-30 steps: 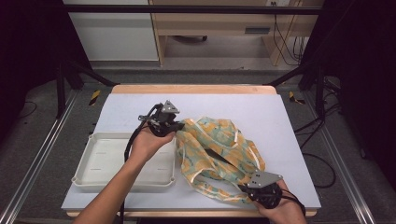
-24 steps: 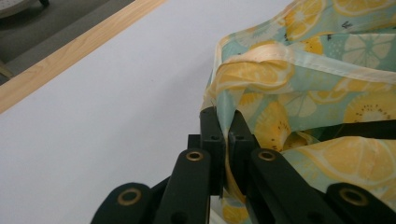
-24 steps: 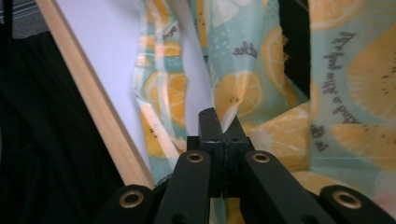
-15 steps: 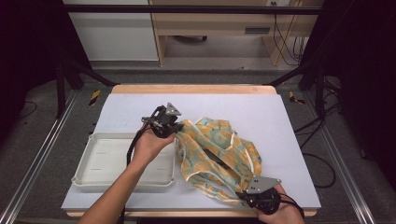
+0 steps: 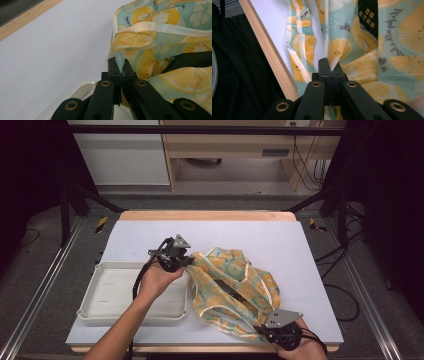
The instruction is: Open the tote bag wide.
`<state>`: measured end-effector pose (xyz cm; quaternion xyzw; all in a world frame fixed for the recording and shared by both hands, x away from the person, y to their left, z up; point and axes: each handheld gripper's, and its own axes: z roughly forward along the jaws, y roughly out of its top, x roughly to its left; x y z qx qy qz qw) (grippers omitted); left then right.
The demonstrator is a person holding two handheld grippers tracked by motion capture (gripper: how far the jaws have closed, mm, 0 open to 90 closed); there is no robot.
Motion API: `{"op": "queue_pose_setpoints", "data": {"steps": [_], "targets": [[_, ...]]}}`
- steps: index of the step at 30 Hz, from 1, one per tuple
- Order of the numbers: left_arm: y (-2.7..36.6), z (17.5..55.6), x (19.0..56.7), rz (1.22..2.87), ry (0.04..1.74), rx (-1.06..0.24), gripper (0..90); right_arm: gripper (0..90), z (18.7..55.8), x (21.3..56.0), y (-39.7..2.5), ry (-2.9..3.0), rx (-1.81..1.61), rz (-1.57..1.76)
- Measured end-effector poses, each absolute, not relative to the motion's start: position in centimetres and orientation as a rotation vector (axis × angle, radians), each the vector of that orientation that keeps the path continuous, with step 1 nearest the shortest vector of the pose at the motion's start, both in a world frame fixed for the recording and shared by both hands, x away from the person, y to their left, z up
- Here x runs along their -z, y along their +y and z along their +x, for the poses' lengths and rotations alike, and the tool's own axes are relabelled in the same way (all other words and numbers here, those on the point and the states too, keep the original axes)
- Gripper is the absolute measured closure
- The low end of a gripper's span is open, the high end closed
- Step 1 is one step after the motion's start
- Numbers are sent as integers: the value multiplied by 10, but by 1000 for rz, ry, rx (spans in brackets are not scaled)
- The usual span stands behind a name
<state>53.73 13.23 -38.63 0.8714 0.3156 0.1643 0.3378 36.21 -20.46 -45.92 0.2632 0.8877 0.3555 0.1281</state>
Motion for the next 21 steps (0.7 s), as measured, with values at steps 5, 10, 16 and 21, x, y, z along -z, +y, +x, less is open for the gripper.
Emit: {"op": "queue_pose_setpoints", "data": {"steps": [5, 10, 16, 21], "targets": [[138, 530, 389, 2258, 826, -402, 898, 900, 362, 459, -203, 2584, -1028, 761], [141, 518, 387, 2252, 794, -387, 898, 867, 364, 455, -203, 2563, -1045, 762], [141, 510, 385, 2246, 764, -376, 896, 634, 364, 446, -203, 2518, -1049, 772], [136, 503, 382, 2237, 738, -360, 895, 452, 362, 435, -205, 2484, -1054, 775]]}}
